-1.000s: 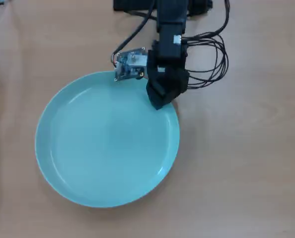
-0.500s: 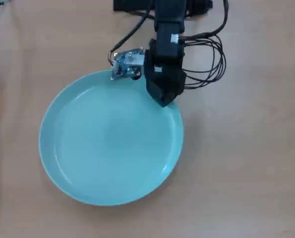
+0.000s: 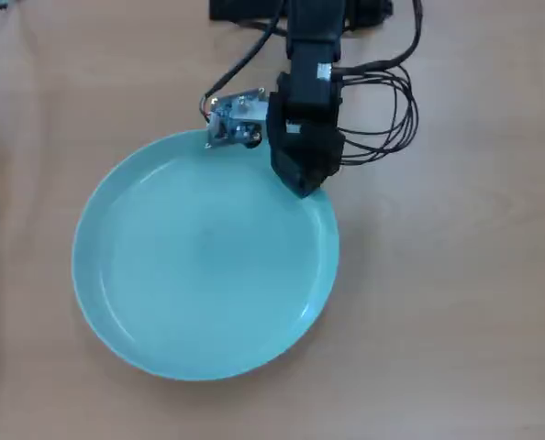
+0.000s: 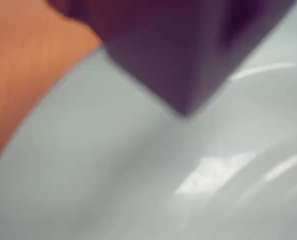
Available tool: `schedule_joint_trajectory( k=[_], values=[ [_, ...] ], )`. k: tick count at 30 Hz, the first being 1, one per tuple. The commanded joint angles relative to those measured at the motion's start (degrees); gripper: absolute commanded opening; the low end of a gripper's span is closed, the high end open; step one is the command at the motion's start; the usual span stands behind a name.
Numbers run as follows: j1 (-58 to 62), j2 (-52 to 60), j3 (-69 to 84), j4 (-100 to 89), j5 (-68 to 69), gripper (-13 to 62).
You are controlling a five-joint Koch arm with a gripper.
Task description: Move the green bowl from right to left
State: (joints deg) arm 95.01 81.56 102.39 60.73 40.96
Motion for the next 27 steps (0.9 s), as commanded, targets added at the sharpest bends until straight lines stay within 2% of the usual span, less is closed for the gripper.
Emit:
schedule_joint_trajectory(
  k=[1,13,27],
  values=[
    [-3.5,0.3,-3.1,0.1,-2.7,-7.9],
    [-21.2,0.1,-11.5,0.4,-7.2,-7.9],
    [-39.3,-0.2,-12.3,-0.3,-6.9,-7.8]
  ],
)
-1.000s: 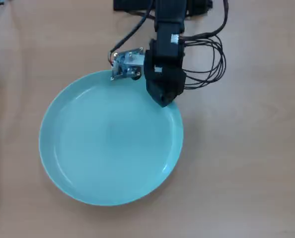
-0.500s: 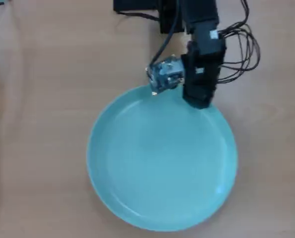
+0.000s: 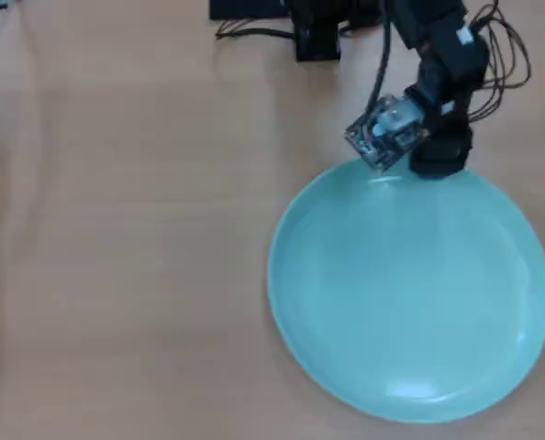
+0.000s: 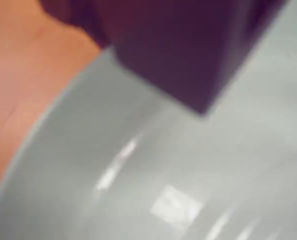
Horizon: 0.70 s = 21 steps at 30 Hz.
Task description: Move the green bowl from right to left
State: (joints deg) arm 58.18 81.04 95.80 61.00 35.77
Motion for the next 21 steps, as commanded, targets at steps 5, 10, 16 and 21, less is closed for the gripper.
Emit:
schedule_joint_trajectory(
  k=[5,10,16,21],
  values=[
    [-8.4,0.4,-5.7,-0.6,-0.5,-7.8],
    [-14.6,0.3,-6.3,-0.7,-0.1,-7.7],
    [-22.9,-0.3,-8.9,-0.9,-0.1,-7.7],
    [-28.2,-2.5,-12.3,-0.9,-0.2,-7.7]
  ],
)
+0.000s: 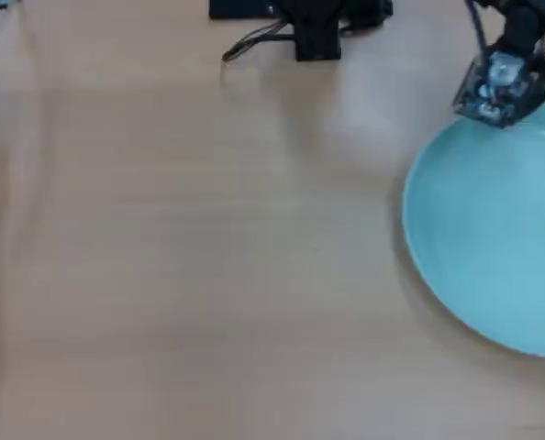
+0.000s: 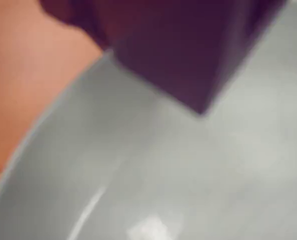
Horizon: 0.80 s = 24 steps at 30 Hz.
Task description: Move the green bowl from right to left
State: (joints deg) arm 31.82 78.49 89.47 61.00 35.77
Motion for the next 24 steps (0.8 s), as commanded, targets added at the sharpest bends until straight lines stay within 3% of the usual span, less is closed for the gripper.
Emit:
schedule_joint_trajectory(
  k=[1,24],
  values=[
    [-2.8,-0.4,-6.9,-1.0,-0.2,-7.7],
    [-8.9,-3.3,-10.3,-0.4,-0.5,-7.6]
  ],
)
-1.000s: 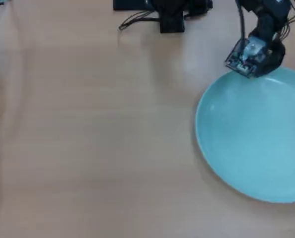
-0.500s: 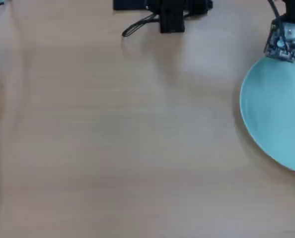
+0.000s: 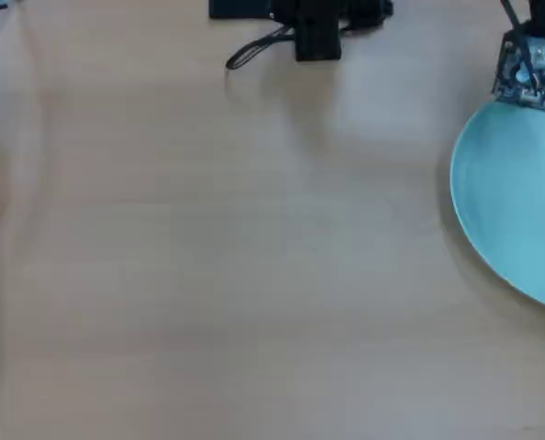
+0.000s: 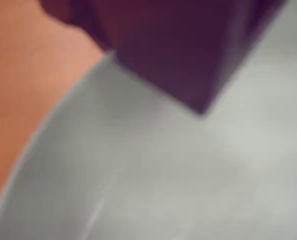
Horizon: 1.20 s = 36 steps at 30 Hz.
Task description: Move the green bowl from right to left
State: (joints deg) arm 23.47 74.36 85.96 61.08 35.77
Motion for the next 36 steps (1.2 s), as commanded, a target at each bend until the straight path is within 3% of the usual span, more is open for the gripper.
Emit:
schedule_joint_trajectory(
  k=[1,8,17,23,36],
  values=[
    [-0.5,0.9,-6.8,-0.4,-0.5,-7.6],
    [-0.8,1.1,-8.7,0.0,-0.2,-5.1],
    [-1.0,1.4,-15.6,9.3,0.0,18.3],
    [1.6,1.6,-27.5,26.9,-1.0,18.5],
    [34.2,20.2,-31.5,38.3,-27.4,18.5]
  ],
)
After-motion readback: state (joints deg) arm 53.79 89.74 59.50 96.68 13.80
